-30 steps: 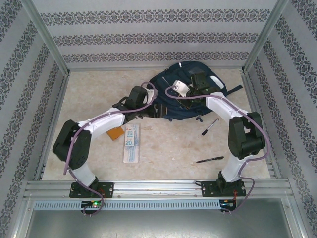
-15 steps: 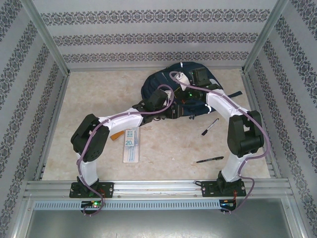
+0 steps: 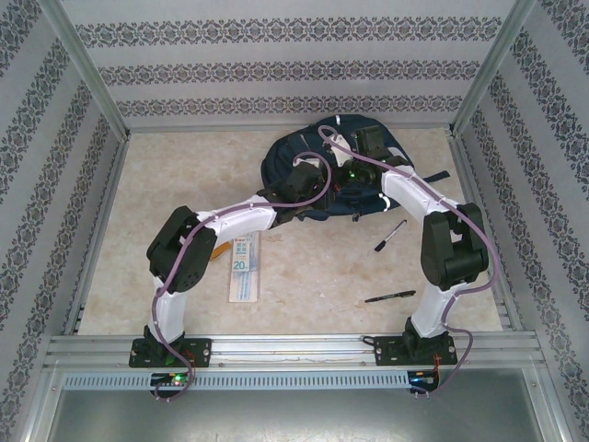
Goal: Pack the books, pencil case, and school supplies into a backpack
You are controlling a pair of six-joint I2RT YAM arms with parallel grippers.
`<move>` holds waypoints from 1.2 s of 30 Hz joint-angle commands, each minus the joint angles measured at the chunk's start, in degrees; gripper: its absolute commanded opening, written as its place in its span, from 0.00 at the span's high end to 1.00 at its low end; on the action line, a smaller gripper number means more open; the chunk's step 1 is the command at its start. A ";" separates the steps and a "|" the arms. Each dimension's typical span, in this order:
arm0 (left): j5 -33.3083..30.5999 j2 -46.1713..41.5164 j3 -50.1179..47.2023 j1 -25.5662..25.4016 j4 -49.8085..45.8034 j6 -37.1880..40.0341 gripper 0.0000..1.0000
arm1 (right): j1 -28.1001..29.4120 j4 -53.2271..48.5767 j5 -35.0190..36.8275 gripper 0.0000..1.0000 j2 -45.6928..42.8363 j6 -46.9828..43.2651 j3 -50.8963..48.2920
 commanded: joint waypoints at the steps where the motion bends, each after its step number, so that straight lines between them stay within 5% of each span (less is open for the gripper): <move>1: -1.33 1.54 -0.96 0.08 6.26 5.02 0.69 | 0.68 0.63 -5.96 1.00 -0.78 3.88 1.84; 4: -0.97 2.16 -1.57 0.40 8.37 7.97 0.71 | 0.49 0.02 -6.92 1.00 -1.15 4.80 1.77; 10: 4.91 1.65 -4.65 1.59 16.35 12.58 1.00 | -0.57 -1.67 -7.28 1.00 -1.23 5.07 2.38; 36: 37.76 -7.91 -13.45 14.73 9.89 16.75 1.00 | -1.27 -10.11 8.91 1.00 -4.86 -26.97 -4.12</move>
